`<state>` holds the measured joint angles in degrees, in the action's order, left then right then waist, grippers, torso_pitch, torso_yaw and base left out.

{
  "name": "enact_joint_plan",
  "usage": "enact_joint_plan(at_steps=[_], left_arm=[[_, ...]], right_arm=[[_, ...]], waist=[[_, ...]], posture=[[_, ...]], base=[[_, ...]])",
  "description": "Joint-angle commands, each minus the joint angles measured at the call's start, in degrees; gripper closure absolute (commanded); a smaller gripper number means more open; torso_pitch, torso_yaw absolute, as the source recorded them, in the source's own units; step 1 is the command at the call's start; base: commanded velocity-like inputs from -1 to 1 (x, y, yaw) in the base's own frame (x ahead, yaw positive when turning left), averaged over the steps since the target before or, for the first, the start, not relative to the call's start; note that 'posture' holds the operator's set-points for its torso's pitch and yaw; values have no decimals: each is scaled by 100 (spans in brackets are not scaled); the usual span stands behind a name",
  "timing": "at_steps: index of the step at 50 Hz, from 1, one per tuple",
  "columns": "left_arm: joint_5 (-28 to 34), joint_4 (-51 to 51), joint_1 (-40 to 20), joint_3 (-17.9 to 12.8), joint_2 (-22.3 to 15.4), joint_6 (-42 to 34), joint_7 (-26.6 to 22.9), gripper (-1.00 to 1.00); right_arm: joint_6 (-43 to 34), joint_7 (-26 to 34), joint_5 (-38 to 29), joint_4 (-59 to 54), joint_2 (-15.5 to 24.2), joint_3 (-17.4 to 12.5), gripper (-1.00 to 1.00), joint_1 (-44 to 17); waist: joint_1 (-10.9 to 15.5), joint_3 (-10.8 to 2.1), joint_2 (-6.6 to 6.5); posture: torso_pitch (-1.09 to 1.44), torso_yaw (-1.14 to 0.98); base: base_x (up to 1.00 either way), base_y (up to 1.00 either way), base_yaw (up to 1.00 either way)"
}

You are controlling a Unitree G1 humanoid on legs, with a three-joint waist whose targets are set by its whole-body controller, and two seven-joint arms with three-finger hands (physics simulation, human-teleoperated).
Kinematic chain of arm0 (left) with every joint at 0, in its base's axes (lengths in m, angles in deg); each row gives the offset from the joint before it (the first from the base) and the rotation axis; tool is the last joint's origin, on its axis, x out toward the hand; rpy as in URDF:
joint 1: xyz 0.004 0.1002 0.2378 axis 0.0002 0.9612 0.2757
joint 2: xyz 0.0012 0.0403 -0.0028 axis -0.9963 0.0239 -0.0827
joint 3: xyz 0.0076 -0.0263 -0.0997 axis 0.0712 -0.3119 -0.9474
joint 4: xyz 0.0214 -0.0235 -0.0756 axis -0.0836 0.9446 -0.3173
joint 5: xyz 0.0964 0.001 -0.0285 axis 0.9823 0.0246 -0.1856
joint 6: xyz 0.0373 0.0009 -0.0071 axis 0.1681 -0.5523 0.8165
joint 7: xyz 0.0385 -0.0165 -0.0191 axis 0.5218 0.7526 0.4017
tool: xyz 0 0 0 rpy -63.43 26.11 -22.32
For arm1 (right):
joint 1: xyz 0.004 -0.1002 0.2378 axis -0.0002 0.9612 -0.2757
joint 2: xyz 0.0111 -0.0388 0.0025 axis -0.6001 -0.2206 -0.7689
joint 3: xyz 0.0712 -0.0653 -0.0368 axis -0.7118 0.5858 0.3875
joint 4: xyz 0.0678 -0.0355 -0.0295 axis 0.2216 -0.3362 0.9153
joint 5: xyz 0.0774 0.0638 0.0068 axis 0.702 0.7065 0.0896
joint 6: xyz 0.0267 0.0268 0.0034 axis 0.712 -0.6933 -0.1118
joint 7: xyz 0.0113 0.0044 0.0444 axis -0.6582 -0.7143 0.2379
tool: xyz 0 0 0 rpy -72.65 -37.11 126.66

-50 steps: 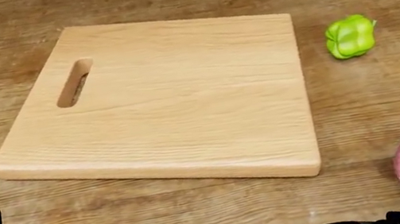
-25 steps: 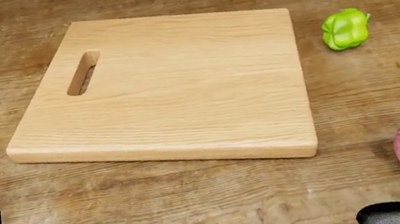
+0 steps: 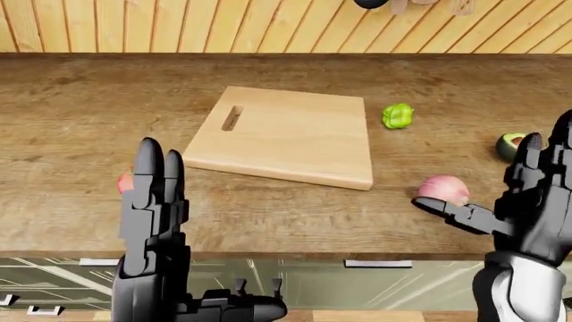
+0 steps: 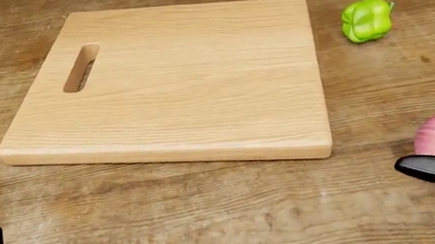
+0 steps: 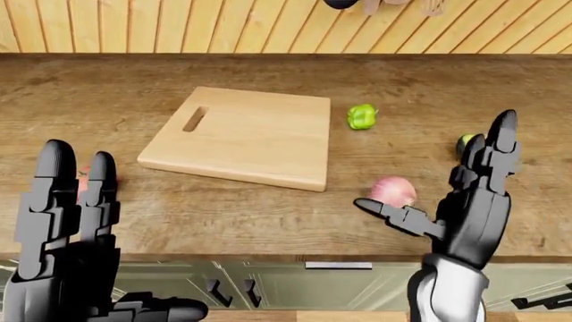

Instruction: Place the avocado, onion, tomato and bell pepper on the cutting board.

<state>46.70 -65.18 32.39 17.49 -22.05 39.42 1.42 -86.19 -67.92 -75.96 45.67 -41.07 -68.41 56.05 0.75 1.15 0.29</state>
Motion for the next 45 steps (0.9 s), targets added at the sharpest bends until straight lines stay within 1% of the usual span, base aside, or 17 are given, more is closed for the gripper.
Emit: enact_joint_plan(at_steps=[1, 3, 5, 9, 10, 11, 12, 18, 25, 29, 31, 35, 37, 42, 45], left_arm=[[3, -216, -21, -2, -2, 153, 15, -100], [-1, -206, -24, -4, -1, 156, 14, -100], [0, -213, -18, -5, -1, 162, 16, -100], [8, -205, -16, 3, -2, 164, 17, -100], [13, -208, -13, 3, -3, 169, 20, -100], [9, -210, -17, 0, -3, 161, 21, -100], [15, -207, -17, 6, -4, 163, 20, -100], [20, -206, -20, 9, -5, 158, 28, -100], [24, -209, -18, 18, -11, 167, 34, -100], [14, -224, -19, 15, -12, 151, 36, -100], [-5, -239, -19, -4, -10, 138, 30, -100], [10, -238, -36, 18, -7, 104, 26, -100], [3, -225, -33, 17, -13, 113, 20, -100], [35, -206, -27, 30, -12, 138, 26, -100], [51, -210, -25, 52, -18, 132, 40, -100]], right_arm=[[125, 99, -161, 105, 53, 76, -100, -54], [42, 209, -393, -87, 79, 226, -100, -34], [38, 208, -528, -261, 57, 292, -100, -48], [-41, 259, -569, -403, 36, 300, -100, -63], [-52, 291, -545, -423, 35, 304, -83, -56], [-57, 289, -481, -402, 19, 264, 98, -58], [-84, 304, -474, -404, 26, 271, 100, -58], [-91, 301, -457, -431, 24, 279, 100, -49], [50, 323, -502, -509, 27, 317, 100, -24], [-40, 383, -391, -257, 16, 262, 100, -14], [-165, 428, -298, -39, 59, 130, 100, -67], [-710, 493, -1, 563, 214, -294, 100, -275], [-883, 546, 93, 667, 315, -413, 100, -371], [-1618, 518, 369, 1057, 735, -953, 100, -808], [-1836, 539, 564, 1008, 1011, -1186, 100, -1064]], waist=[[0, -58, 22], [-3, -63, 21], [-9, -71, 20], [-6, -93, 23], [-1, -94, 22], [2, -94, 21], [4, -97, 20], [7, -110, 21], [17, -111, 30], [24, -108, 35], [33, -104, 38], [57, -89, 45], [68, -75, 52], [69, -58, 88], [79, -32, 114]], posture=[[0, 0], [0, 0], [0, 0], [0, 0], [0, 0], [0, 0], [0, 0], [0, 0], [0, 0], [0, 0], [0, 0], [0, 0], [0, 0], [0, 0], [0, 0]], base=[[0, 0, 0], [0, 0, 0], [0, 0, 0], [0, 0, 0], [0, 0, 0], [0, 0, 0], [0, 0, 0], [0, 0, 0], [0, 0, 0], [0, 0, 0], [0, 0, 0], [0, 0, 0], [0, 0, 0], [0, 0, 0], [0, 0, 0]])
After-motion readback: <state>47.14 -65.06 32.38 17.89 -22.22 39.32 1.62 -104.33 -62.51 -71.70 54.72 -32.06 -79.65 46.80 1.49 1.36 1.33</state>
